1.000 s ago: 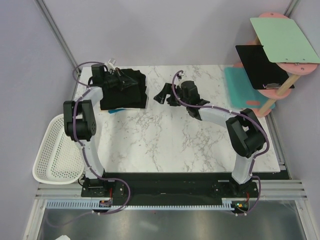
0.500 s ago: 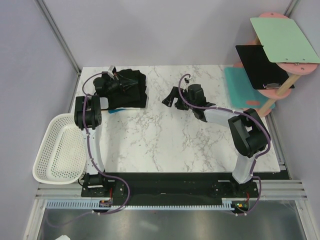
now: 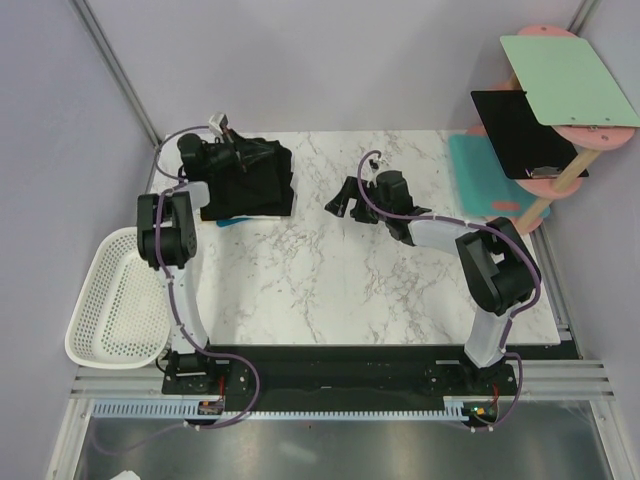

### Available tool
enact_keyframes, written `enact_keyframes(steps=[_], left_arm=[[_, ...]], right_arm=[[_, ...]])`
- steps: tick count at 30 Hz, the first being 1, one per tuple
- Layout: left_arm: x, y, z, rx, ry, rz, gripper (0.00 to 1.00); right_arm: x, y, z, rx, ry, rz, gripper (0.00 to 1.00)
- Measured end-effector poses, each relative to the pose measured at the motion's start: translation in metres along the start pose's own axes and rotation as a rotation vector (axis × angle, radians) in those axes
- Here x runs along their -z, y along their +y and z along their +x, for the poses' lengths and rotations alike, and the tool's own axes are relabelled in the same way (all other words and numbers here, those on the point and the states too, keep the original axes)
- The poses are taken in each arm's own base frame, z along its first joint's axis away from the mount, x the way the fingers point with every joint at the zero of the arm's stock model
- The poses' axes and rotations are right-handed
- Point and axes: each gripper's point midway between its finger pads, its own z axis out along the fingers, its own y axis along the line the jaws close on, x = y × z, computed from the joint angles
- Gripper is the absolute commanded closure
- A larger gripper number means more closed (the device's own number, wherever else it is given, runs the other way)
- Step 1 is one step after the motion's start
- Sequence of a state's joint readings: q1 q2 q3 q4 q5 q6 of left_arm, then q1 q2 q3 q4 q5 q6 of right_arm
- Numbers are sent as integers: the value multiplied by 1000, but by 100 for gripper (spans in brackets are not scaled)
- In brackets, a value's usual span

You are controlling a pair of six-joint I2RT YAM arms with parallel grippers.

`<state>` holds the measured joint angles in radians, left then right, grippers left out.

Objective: Fold and stack the t-shirts
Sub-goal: Put the neatly folded tshirt into the corner of the board with the left arm

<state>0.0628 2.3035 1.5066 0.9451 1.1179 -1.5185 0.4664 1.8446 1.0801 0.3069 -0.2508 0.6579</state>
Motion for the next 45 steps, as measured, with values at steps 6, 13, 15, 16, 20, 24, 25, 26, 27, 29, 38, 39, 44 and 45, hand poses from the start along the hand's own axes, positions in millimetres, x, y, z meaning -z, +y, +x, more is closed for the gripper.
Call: enact_keyframes(steps=[6, 13, 15, 16, 20, 24, 25, 26, 27, 29, 38, 39, 44, 45], left_arm=[[-20, -85, -14, -267, -58, -105, 98], [-65, -132, -2, -578, -134, -392, 98], [-75, -118, 13, -616, -107, -497, 98], [-79, -108, 19, -636, -97, -555, 98], [-93, -49, 48, -680, 4, -759, 98], [-88, 27, 75, -675, 127, -962, 98], [-84, 46, 82, -670, 160, -1014, 98], [-81, 64, 87, -667, 188, -1058, 98], [-77, 79, 92, -665, 213, -1101, 98], [-67, 106, 99, -659, 260, -1180, 98], [-53, 136, 77, -712, 245, -1349, 98], [-55, 134, 71, -724, 229, -1353, 98], [-50, 138, 55, -732, 191, -1386, 98], [-46, 142, 54, -723, 196, -1396, 98]], right_arm=[[2, -10, 10, -9, 18, 21, 2], [7, -28, 4, -29, 7, 83, 2], [10, -32, -1, -33, -6, 98, 2], [12, -34, -4, -35, -12, 105, 2], [20, -40, -17, -42, -45, 127, 2], [25, -47, -22, -51, -60, 144, 2], [26, -50, -21, -54, -59, 150, 2], [27, -52, -20, -58, -54, 157, 2], [28, -55, -19, -61, -51, 163, 2], [29, -59, -17, -66, -45, 172, 2], [31, -64, -11, -75, -27, 185, 2], [31, -65, -11, -76, -24, 185, 2], [33, -69, -3, -80, -7, 192, 2], [33, -71, -1, -80, -3, 196, 2]])
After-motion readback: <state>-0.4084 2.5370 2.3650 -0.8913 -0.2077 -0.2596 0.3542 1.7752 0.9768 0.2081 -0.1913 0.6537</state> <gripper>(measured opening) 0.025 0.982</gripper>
